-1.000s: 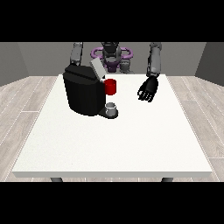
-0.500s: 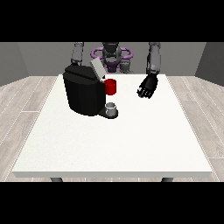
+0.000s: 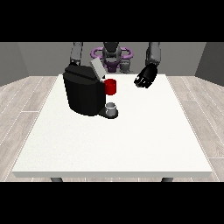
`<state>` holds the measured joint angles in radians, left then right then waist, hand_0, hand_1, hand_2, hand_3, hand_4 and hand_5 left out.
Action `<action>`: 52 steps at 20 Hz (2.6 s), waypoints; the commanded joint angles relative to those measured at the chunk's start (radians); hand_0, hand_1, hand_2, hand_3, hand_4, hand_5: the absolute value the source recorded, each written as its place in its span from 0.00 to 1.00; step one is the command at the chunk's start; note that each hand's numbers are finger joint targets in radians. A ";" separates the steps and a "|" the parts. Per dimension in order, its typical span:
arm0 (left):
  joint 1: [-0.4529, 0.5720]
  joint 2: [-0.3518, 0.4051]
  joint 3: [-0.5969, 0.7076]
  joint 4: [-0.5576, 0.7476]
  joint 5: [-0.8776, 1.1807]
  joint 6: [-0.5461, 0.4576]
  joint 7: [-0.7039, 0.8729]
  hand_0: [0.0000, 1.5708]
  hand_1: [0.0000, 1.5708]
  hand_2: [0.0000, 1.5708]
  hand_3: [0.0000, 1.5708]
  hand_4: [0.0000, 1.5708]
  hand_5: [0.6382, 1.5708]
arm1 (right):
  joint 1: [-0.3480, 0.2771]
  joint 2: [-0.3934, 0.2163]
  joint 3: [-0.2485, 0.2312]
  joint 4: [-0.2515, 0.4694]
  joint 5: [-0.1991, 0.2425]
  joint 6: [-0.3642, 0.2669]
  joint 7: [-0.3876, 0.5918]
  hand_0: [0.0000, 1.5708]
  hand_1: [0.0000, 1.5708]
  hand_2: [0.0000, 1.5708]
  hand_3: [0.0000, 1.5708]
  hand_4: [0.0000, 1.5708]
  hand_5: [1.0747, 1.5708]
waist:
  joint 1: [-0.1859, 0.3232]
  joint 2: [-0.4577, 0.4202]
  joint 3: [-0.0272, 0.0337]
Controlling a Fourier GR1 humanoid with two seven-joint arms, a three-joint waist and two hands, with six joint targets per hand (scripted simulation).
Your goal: Insert the coffee pod into the coffee machine and close the lid
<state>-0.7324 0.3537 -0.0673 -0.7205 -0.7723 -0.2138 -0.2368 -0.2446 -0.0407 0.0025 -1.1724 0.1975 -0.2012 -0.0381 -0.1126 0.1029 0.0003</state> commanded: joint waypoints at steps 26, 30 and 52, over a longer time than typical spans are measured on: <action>-0.428 0.083 0.184 -0.002 0.060 -0.201 0.182 0.77 0.77 0.81 0.80 0.31 1.00 | -0.106 -0.026 -0.028 -0.103 -0.046 0.052 -0.013 0.00 0.00 0.00 0.00 0.17 1.00 | -0.177 0.095 -0.0001; -0.453 0.100 0.196 0.018 0.062 -0.206 0.166 0.78 0.78 0.82 0.78 0.30 1.00 | -0.131 -0.037 -0.040 -0.111 -0.062 0.068 0.003 0.00 0.00 0.00 0.00 0.00 1.00 | -0.190 0.138 -0.0002; -0.515 0.056 0.192 0.086 0.046 -0.221 0.177 0.76 0.76 0.79 0.76 0.27 1.00 | -0.190 -0.005 -0.032 -0.098 -0.020 -0.001 0.044 0.00 0.00 0.00 0.00 0.11 1.00 | -0.184 0.175 -0.0001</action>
<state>-1.2394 0.4233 0.1186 -0.6482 -0.7294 -0.4380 -0.0661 -0.4396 -0.0721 -0.0507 -1.2644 0.1619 -0.1827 0.0013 -0.2931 0.2796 0.0002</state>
